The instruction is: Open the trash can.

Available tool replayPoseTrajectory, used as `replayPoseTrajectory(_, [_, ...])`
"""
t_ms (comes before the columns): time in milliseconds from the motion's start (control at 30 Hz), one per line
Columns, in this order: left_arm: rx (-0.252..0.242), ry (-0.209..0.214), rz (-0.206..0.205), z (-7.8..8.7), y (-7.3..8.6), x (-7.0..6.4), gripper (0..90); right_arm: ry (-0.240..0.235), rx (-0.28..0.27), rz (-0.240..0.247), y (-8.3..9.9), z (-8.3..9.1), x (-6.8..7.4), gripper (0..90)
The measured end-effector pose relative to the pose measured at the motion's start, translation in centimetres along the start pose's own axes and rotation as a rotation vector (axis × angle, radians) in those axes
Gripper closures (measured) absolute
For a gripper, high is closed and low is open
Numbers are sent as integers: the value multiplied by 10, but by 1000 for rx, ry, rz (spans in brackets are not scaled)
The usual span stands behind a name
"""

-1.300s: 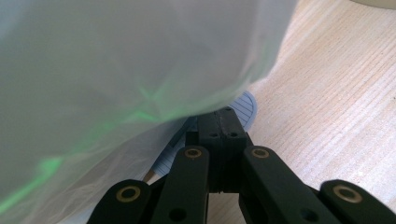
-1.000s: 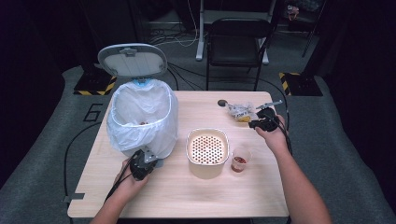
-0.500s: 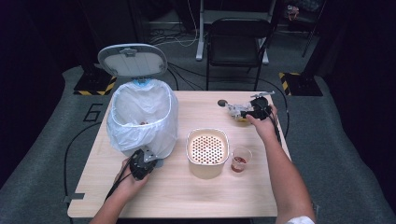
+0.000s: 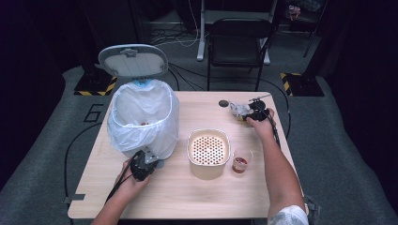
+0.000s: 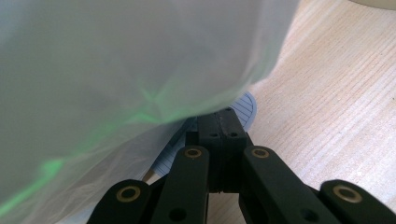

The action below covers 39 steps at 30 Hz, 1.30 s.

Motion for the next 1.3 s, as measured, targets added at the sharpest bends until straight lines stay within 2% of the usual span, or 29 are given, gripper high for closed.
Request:
replayPoseTrajectory(67, [-2, -4, 0, 0, 0, 0, 900, -25, 11, 3, 1, 1, 3, 791])
replayPoseTrajectory(133, [-2, -4, -1, 0, 0, 0, 900, -30, 19, 18, 1, 3, 5, 841])
replayPoseTrajectory(367, [0, 0, 1, 0, 0, 0, 900, -35, 42, 50, 3, 14, 10, 861])
replayPoseTrajectory(433, [-1, 0, 2, 0, 0, 0, 900, -33, 39, 53, 3, 21, 10, 861])
replayPoseTrajectory(467, [-2, -4, 2, 0, 0, 0, 900, -41, 40, 71, 6, 31, 12, 860])
replayPoseTrajectory(500, [-2, -4, -1, 0, 0, 0, 900, -41, 40, 71, 6, 31, 12, 860])
replayPoseTrajectory(533, [0, -3, -2, 0, 0, 0, 900, -42, 31, 82, 11, 43, 15, 860])
replayPoseTrajectory(567, [0, -3, -2, 0, 0, 0, 900, -42, 31, 82, 11, 43, 15, 860])
replayPoseTrajectory(633, [-1, 2, 1, 0, 0, 0, 900, -45, 13, 72, 25, 63, 16, 861])
replayPoseTrajectory(733, [1, -1, -5, 0, 0, 0, 900, -22, 15, 62, 44, 81, 14, 860])
replayPoseTrajectory(767, [2, -1, -5, 0, 0, 0, 900, -22, 15, 62, 44, 81, 14, 860])
replayPoseTrajectory(800, [1, -2, -5, 0, 0, 0, 900, -7, 11, 47, 58, 93, 12, 860])
replayPoseTrajectory(833, [1, -2, -5, 0, 0, 0, 900, -7, 11, 47, 58, 93, 12, 860])
replayPoseTrajectory(867, [1, 1, -5, 0, 0, 0, 900, 20, 17, 43, 71, 102, 10, 859])
replayPoseTrajectory(900, [1, 1, -5, 0, 0, 0, 900, 20, 17, 43, 71, 102, 10, 859])
replayPoseTrajectory(933, [2, 5, -4, 0, 0, 0, 900, 52, 20, 36, 85, 111, 10, 857])
replayPoseTrajectory(1033, [1, 2, -8, 0, 0, 0, 900, 61, 23, 18, 104, 121, 12, 855])
replayPoseTrajectory(1067, [2, 6, -8, 0, 0, 0, 900, 61, 23, 18, 104, 121, 12, 855])
replayPoseTrajectory(1100, [3, 7, -10, 0, 0, 0, 900, 64, 25, -4, 117, 125, 13, 853])
replayPoseTrajectory(1133, [2, 3, -10, 0, 0, 0, 900, 64, 25, -4, 117, 125, 13, 853])
replayPoseTrajectory(1167, [0, 5, -11, 0, 0, -1, 900, 52, 35, -26, 128, 128, 18, 849])
replayPoseTrajectory(1300, [6, 9, -13, 1, 0, -1, 900, 50, 43, -30, 141, 131, 24, 832])
Point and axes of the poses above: each handheld gripper's, and its own axes: z roughly backward along the jaws, y roughly out of its underside, x roughly to its left, the point moved 8 cm from there along -z, roughly forward along the jaws, and after that the axes turned 1 degree about z, right-handed, at the moved point
